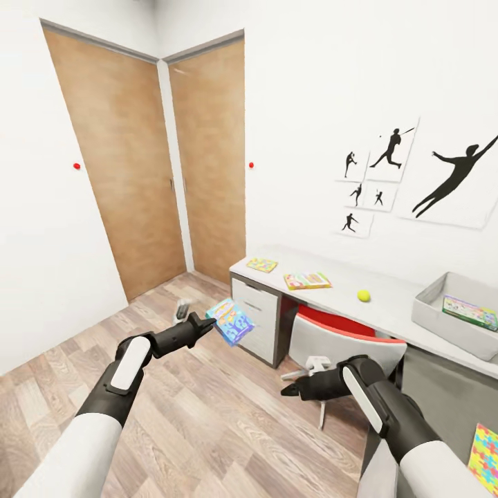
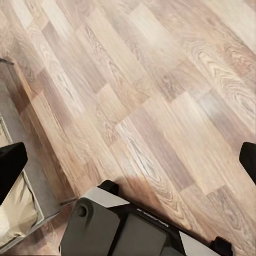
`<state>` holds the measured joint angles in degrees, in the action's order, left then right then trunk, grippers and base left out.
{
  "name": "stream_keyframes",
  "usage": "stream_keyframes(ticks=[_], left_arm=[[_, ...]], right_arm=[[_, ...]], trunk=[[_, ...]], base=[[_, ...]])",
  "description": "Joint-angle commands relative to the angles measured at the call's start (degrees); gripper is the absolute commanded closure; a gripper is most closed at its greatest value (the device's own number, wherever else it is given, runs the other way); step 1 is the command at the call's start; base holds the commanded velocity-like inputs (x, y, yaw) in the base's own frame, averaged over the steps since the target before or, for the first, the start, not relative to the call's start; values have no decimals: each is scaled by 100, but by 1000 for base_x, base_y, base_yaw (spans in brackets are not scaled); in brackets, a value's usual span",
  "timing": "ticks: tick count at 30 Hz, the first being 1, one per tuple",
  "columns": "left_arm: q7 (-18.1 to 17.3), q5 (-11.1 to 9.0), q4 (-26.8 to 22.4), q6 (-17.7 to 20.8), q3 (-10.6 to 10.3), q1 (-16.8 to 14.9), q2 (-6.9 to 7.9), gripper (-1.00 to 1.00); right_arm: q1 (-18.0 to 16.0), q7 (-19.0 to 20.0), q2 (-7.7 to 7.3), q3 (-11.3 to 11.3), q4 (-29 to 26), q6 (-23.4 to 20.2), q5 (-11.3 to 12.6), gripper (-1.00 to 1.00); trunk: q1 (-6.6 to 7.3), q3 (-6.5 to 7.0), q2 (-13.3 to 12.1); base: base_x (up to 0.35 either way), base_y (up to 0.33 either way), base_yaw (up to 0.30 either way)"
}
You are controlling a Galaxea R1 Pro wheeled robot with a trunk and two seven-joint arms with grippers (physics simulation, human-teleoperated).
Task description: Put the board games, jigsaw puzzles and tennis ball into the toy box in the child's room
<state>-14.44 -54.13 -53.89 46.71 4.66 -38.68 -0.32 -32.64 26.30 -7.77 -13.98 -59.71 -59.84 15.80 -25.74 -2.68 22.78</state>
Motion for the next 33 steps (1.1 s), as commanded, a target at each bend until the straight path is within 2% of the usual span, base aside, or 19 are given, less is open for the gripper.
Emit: stream_keyframes(ticks=[1,24,33], left_arm=[[-24,-25,1,37,14,-8,-4,100],[-24,-30,1,39,9,-8,-4,100],[-26,-35,-5,32,9,-8,-4,100]], right_arm=[[-5,24,-7,-9,-5,-16,-13,-100],[-6,24,-7,-9,-4,-16,-12,-100],[-4,28,-15,-9,-5,-16,-8,-100]], trunk=[[-4,-11,14],[-4,42,14],[-4,50,14]], base=[[0,0,275],[0,0,276],[79,33,108]])
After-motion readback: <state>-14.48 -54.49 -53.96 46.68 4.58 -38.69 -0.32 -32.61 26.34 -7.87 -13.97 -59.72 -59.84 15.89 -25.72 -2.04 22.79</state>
